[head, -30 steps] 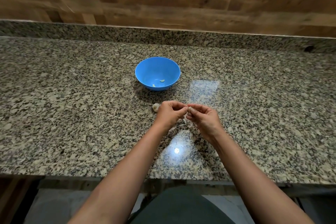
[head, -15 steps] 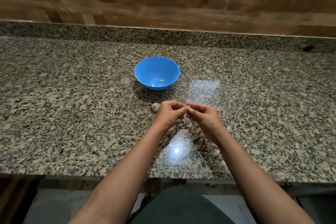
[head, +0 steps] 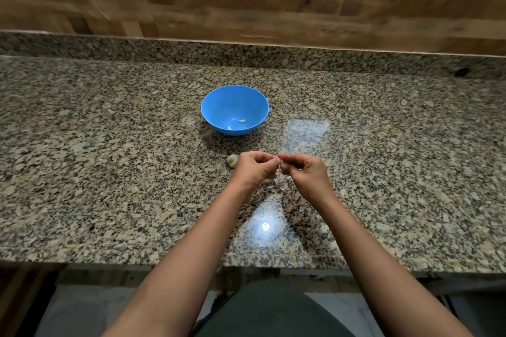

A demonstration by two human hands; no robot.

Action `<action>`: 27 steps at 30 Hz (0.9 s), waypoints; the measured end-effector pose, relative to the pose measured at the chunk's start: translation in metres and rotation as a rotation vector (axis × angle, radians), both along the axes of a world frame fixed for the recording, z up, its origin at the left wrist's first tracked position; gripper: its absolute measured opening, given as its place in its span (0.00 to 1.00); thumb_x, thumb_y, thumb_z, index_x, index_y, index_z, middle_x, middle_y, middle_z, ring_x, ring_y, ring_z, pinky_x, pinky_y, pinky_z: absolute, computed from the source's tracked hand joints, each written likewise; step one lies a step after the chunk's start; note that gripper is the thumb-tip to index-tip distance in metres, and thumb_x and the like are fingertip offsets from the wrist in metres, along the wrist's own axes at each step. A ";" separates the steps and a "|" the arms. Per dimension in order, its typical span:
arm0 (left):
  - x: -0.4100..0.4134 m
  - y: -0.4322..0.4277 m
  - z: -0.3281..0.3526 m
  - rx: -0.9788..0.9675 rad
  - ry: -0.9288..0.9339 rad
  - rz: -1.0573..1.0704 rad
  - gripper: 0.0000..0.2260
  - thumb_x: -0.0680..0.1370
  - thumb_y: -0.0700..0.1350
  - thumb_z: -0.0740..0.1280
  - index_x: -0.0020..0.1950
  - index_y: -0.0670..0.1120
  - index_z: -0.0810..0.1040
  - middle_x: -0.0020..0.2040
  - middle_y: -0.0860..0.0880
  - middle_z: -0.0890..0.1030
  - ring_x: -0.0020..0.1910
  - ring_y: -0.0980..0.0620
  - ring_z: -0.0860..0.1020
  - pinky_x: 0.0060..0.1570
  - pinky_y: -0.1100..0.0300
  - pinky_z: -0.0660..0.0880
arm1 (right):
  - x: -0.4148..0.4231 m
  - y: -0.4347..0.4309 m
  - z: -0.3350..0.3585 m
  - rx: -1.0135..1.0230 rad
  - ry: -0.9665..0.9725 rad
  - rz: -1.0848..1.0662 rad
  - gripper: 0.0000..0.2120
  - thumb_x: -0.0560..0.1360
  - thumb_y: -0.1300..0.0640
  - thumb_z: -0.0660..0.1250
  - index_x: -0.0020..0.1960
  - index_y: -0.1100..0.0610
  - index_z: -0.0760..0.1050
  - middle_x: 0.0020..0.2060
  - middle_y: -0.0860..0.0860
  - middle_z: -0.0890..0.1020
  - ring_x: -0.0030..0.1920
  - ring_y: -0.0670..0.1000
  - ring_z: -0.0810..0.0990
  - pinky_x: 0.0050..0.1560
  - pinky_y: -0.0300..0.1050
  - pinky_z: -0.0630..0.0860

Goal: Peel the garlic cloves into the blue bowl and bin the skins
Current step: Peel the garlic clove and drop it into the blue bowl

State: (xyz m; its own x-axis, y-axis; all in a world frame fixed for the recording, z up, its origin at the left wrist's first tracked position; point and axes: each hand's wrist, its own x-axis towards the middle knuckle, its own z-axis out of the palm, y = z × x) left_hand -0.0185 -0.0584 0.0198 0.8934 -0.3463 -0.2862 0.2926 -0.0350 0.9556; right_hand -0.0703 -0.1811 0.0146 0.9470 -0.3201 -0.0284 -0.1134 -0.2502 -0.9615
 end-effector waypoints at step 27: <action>0.001 0.007 -0.008 0.299 -0.194 -0.097 0.05 0.76 0.39 0.67 0.50 0.44 0.81 0.45 0.48 0.82 0.42 0.52 0.80 0.46 0.57 0.79 | 0.003 -0.006 -0.006 0.641 0.120 -0.032 0.08 0.72 0.73 0.64 0.47 0.66 0.78 0.48 0.59 0.81 0.41 0.51 0.81 0.39 0.37 0.79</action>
